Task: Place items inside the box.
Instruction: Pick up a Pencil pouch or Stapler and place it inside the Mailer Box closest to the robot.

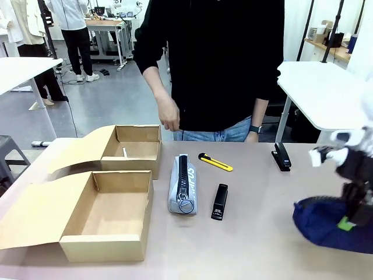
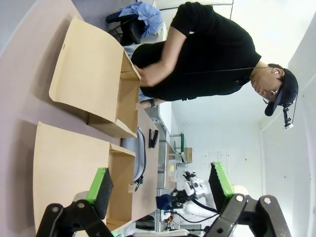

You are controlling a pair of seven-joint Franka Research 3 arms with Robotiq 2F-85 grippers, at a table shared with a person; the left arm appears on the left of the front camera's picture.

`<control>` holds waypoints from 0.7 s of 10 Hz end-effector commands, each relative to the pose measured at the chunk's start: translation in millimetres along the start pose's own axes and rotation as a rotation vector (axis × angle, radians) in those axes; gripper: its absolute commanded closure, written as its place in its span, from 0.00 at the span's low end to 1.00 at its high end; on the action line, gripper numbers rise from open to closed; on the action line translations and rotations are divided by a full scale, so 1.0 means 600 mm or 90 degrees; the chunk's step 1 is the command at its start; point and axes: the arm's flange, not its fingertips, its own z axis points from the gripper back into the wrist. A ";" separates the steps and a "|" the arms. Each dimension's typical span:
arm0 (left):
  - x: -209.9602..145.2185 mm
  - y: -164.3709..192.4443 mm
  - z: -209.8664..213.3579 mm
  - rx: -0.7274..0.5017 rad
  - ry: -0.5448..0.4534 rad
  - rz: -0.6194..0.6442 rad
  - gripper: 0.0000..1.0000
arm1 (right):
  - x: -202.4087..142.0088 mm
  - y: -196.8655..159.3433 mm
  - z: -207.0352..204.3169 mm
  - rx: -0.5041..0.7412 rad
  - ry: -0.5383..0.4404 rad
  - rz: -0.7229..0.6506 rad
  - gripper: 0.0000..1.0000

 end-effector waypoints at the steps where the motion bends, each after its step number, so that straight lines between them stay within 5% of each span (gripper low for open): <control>1: 0.001 0.001 -0.001 -0.019 -0.006 -0.014 0.00 | -0.059 0.076 0.046 -0.063 -0.160 -0.225 1.00; 2: 0.001 0.001 -0.001 -0.019 -0.006 -0.014 0.00 | -0.080 0.076 0.055 -0.154 -0.189 -0.214 1.00; 3: 0.001 0.001 -0.001 -0.019 -0.006 -0.014 0.00 | -0.027 0.032 0.046 -0.010 -0.060 -0.085 1.00; 4: 0.001 0.001 -0.001 -0.019 -0.006 -0.014 0.00 | -0.027 0.032 0.046 -0.010 -0.060 -0.085 1.00; 5: 0.001 0.001 -0.001 -0.019 -0.006 -0.014 0.00 | -0.065 0.062 0.100 -0.054 -0.137 -0.148 0.93; 7: 0.001 0.001 -0.001 -0.019 -0.006 -0.014 0.00 | 0.027 0.084 0.081 -0.103 -0.215 -0.224 0.93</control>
